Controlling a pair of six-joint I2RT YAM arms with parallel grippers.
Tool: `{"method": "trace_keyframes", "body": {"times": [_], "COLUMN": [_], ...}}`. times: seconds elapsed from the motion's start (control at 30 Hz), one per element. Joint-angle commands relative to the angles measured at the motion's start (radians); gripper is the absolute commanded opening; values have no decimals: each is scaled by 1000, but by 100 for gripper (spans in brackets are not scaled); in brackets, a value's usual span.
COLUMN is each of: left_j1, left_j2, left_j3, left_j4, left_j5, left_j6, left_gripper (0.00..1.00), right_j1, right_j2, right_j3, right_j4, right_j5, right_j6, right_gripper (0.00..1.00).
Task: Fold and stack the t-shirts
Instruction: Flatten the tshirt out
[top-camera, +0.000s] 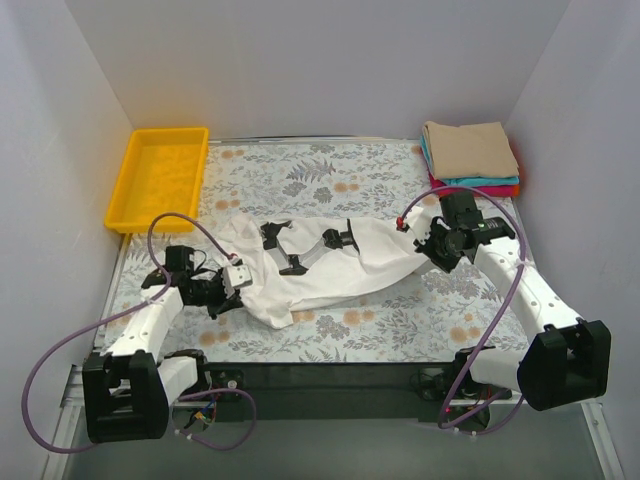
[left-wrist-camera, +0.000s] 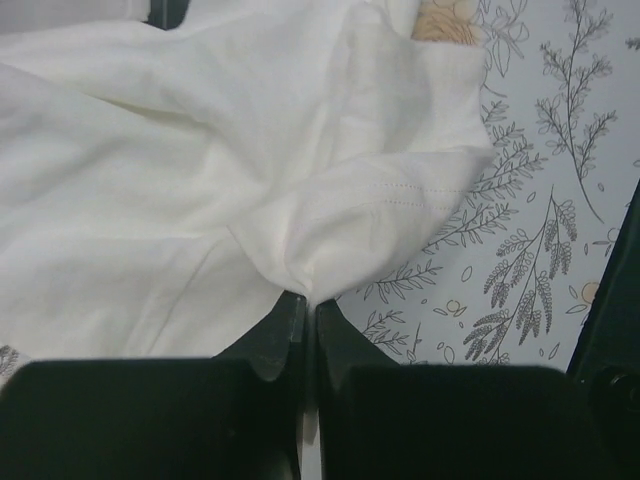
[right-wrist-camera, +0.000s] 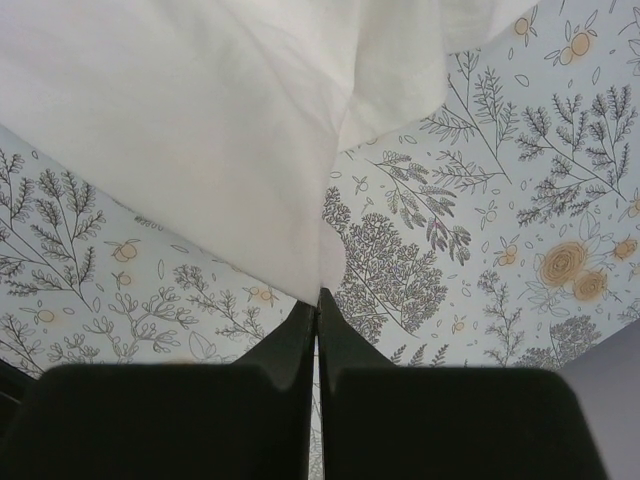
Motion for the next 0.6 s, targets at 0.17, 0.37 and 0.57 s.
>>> {"method": "trace_keyframes", "body": {"times": [0.17, 0.37, 0.57], "left_j1": [53, 70, 70], "left_j2": [18, 87, 7], "left_j3": [468, 825, 983], "left_j4": [299, 468, 502], "left_j5": [26, -121, -250], "left_j6": [-636, -954, -1026], "left_gripper": [0, 0, 0], "right_j1": [-40, -48, -46], "right_j2": [0, 27, -19], "right_j3": [328, 673, 897], "right_j4": [17, 20, 18], "right_j5": [83, 172, 221], "right_j6": [-37, -49, -55], "right_gripper": [1, 1, 1]}}
